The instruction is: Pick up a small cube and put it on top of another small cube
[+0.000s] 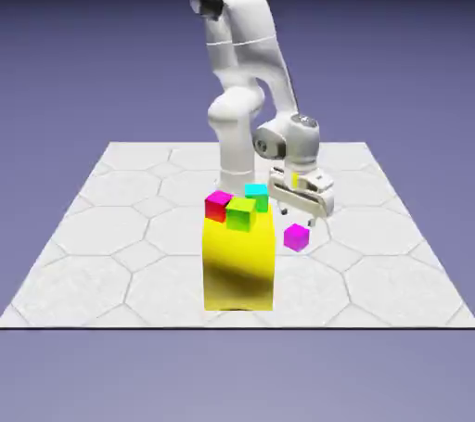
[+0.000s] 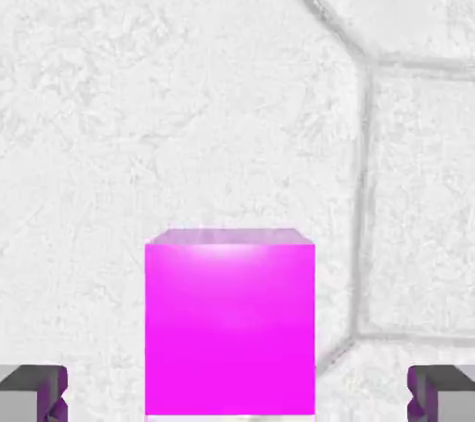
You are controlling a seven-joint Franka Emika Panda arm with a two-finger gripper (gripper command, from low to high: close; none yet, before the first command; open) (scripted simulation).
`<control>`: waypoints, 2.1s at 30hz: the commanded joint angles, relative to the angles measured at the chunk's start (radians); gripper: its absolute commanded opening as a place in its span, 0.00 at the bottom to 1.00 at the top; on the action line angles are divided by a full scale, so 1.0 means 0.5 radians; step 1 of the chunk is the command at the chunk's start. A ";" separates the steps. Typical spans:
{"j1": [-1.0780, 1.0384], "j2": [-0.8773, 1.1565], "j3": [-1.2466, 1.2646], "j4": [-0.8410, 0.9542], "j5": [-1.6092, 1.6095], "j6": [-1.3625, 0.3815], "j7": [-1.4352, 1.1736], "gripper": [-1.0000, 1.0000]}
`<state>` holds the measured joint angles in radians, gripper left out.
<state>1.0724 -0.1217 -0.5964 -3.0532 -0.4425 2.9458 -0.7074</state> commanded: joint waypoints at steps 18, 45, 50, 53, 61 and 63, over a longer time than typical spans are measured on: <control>-0.989 0.665 1.209 0.067 0.611 0.564 -0.386 0.00; 0.132 -0.351 -0.126 0.229 -0.114 -0.502 0.167 0.00; -0.143 -0.547 0.106 0.504 0.009 -0.937 0.124 0.00; -0.308 -0.665 0.245 0.668 0.083 -1.198 0.098 0.00; -0.875 -0.968 0.428 0.978 0.352 -1.876 -0.222 0.00; -1.003 -1.019 0.419 1.004 0.416 -1.991 -0.334 0.00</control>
<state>0.5708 -0.6313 -0.3871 -2.5514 -0.2347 1.9492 -0.8744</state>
